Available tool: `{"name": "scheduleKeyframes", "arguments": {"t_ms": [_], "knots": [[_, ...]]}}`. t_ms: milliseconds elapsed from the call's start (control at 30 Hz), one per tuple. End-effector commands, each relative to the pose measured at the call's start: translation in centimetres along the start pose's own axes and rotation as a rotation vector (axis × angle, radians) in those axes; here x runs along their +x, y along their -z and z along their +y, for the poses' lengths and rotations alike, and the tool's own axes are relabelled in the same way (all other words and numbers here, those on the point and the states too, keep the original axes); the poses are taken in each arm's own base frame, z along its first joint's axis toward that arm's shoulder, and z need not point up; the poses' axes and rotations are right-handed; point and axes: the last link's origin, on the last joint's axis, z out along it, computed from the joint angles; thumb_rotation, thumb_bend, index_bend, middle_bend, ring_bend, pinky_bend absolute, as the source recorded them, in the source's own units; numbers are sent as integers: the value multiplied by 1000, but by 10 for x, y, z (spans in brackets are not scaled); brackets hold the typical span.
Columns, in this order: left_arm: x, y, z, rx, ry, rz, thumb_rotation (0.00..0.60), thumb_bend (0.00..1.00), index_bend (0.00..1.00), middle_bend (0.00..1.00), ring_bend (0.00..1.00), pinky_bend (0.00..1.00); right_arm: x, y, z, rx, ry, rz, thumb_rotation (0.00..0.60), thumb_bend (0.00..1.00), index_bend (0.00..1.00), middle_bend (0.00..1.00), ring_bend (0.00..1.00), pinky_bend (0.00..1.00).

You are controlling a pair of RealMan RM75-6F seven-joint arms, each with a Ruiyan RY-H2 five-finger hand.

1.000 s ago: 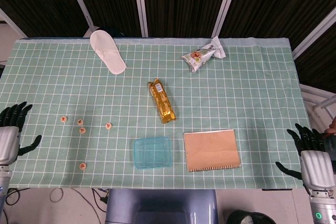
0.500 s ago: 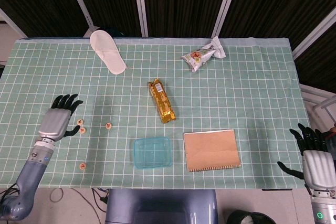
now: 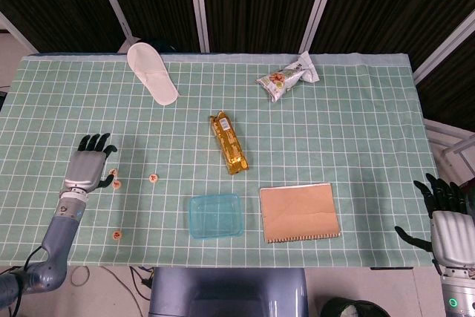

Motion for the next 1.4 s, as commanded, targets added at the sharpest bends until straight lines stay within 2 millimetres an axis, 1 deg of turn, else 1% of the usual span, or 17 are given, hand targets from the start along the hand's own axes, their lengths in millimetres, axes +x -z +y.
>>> {"name": "scheduleKeyframes", "arguments": {"t_ms": [33,400,533,733,1000,1400], "knots": [[-5,-4,1,7,-16,-4,600,278,323,28,0,60,0,0,0,-1,0,-1,600,204,150,69,72,0],[-25,-11,-9,45,-41,-41,600,280,346,30,0,61,-1,-1,1,-13,-5,-6,600,205,150,69,72,0],[-28,-12,-8,30,-32,-50,600,301,394,32,0,61,-1,-1,0,-17,-6,-8,600,204,150,69,72,0],[-33,-13,-8,24,-50,-50,600,312,425,34,0,60,-2,-1,0,-22,-6,-12,600,205,150,69,71,0],[-36,-13,-10,33,-59,-49,600,313,433,35,0,60,-2,-1,1,-27,-10,-14,600,204,150,69,72,0],[-35,-14,-1,10,-79,-38,600,315,462,38,0,60,-2,-1,1,-32,-11,-13,600,204,150,69,71,0]]}}
